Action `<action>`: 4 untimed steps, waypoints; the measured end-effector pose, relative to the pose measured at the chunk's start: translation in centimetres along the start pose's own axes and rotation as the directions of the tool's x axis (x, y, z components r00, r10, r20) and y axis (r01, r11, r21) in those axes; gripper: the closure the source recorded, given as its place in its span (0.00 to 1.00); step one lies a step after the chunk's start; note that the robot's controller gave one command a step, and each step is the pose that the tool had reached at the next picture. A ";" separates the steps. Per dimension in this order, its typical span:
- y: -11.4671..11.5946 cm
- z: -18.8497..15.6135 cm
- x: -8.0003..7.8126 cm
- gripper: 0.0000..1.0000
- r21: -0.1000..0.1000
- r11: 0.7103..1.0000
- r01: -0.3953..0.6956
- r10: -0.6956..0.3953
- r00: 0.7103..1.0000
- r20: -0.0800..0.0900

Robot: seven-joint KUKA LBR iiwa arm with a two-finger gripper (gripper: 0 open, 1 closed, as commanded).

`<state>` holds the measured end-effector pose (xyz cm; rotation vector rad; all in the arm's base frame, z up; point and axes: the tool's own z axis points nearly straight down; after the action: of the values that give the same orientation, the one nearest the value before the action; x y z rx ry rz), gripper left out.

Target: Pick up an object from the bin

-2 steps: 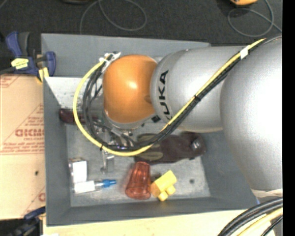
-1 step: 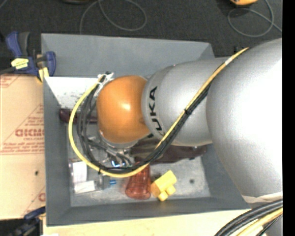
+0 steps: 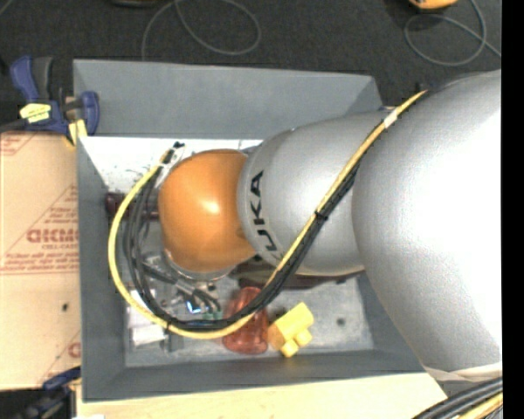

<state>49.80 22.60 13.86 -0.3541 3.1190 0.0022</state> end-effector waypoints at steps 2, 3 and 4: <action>0.1 6.9 1.5 1.00 0.006 0.962 -0.272 0.272 0.962 -0.001; 0.0 6.9 1.5 1.00 0.005 0.962 -0.273 0.273 0.962 -0.001; 0.0 6.5 1.7 1.00 0.006 0.962 -0.273 0.273 0.962 -0.003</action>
Offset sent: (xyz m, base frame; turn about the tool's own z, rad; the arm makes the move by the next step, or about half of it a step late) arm -0.0165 0.0013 -0.0686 0.2727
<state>48.18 22.28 7.40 0.0790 3.1417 -0.0068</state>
